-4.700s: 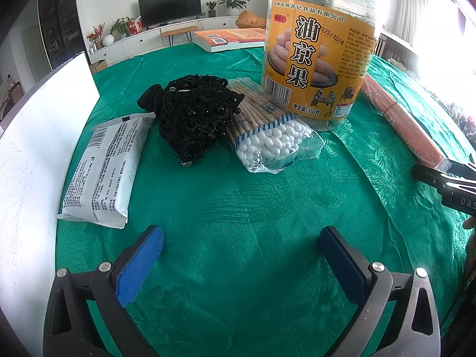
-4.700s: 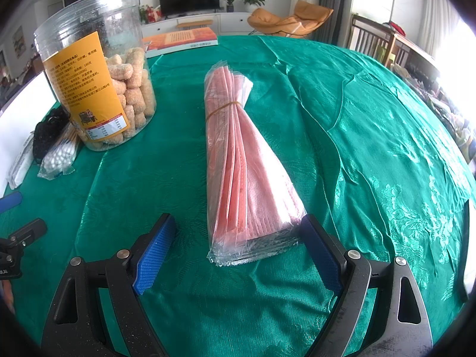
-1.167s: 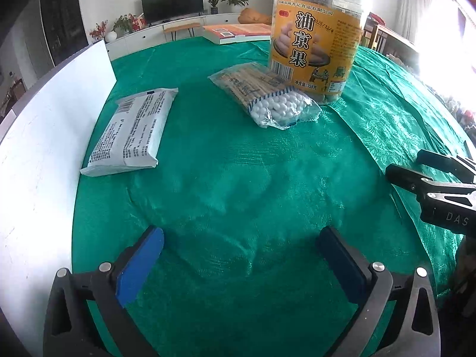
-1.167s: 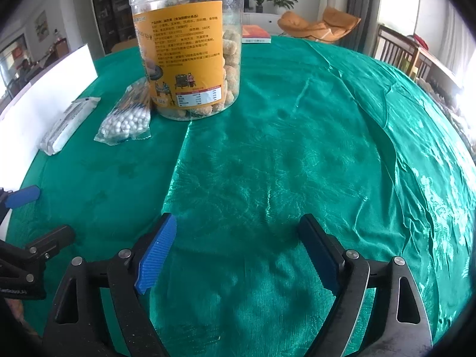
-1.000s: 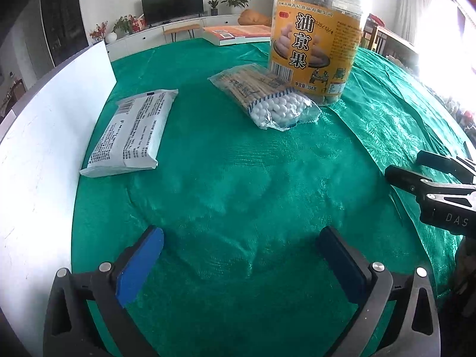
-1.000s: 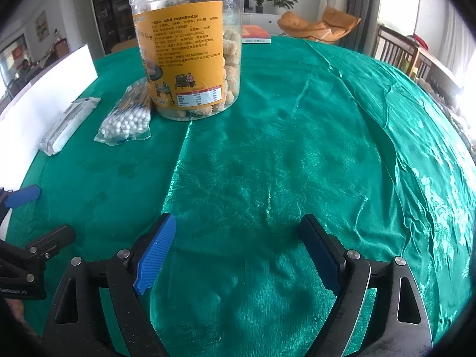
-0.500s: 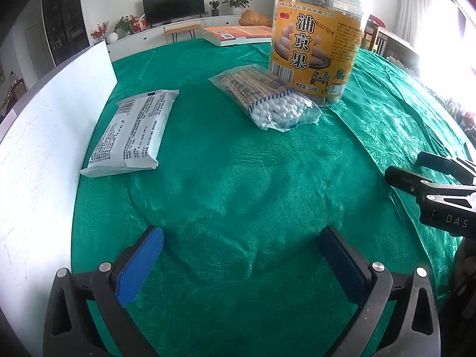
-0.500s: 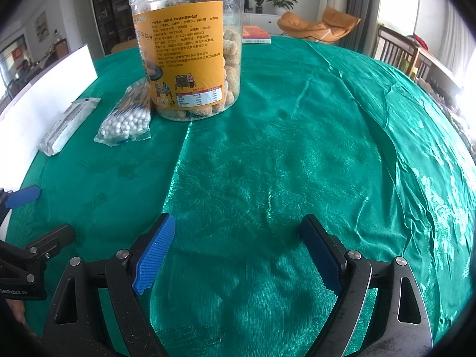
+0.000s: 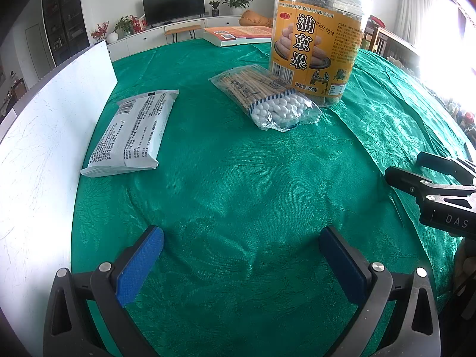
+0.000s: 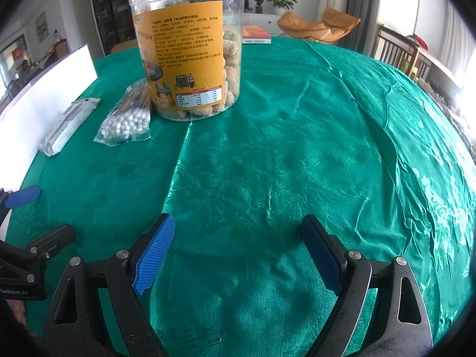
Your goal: Organize soft objects
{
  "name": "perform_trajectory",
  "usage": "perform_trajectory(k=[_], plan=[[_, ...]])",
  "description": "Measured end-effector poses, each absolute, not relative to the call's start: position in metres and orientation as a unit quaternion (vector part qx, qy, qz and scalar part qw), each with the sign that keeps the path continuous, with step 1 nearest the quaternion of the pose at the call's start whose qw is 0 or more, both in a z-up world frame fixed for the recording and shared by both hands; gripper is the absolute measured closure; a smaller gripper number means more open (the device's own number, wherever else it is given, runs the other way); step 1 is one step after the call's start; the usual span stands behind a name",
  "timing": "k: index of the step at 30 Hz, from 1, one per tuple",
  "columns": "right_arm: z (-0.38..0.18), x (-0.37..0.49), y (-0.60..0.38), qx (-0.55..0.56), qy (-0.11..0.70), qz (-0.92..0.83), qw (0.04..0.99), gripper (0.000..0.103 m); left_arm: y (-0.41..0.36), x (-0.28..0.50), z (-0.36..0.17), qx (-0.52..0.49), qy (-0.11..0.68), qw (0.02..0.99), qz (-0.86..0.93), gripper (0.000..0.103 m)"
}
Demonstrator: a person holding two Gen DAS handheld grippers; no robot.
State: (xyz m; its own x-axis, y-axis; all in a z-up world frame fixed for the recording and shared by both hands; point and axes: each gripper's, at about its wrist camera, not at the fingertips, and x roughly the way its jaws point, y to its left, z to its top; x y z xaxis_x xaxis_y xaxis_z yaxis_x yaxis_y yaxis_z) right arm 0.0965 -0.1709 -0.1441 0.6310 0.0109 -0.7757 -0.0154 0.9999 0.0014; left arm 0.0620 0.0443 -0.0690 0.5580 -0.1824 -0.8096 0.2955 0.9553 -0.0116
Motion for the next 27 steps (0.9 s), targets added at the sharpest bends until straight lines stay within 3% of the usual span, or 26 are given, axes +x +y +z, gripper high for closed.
perform_trajectory(k=[11,15,19,24,25,26,27], plan=[[-0.143,0.099,-0.170,-0.003,0.434,0.008,0.901,0.014,0.059,0.043,-0.068,0.072,0.448,0.879,-0.150,0.000],[-0.126,0.128,-0.147,0.049,0.445,0.087,0.890,0.016,0.059,0.041,-0.069,0.070,0.441,0.883,-0.146,0.000],[-0.106,0.178,-0.089,0.014,0.438,0.138,0.888,0.016,0.059,0.041,-0.069,0.068,0.438,0.885,-0.145,0.000],[-0.124,0.224,-0.046,-0.029,0.480,0.100,0.871,0.018,0.058,0.041,-0.069,0.068,0.437,0.885,-0.145,0.000],[-0.126,0.226,-0.044,-0.027,0.479,0.103,0.872,0.020,0.058,0.041,-0.069,0.068,0.437,0.885,-0.144,0.000],[-0.127,0.225,-0.044,-0.026,0.478,0.104,0.872,0.048,0.058,0.041,-0.069,0.067,0.437,0.886,-0.144,0.000],[-0.126,0.220,-0.046,-0.024,0.471,0.106,0.875,0.055,0.058,0.041,-0.069,0.067,0.436,0.886,-0.144,0.000]])
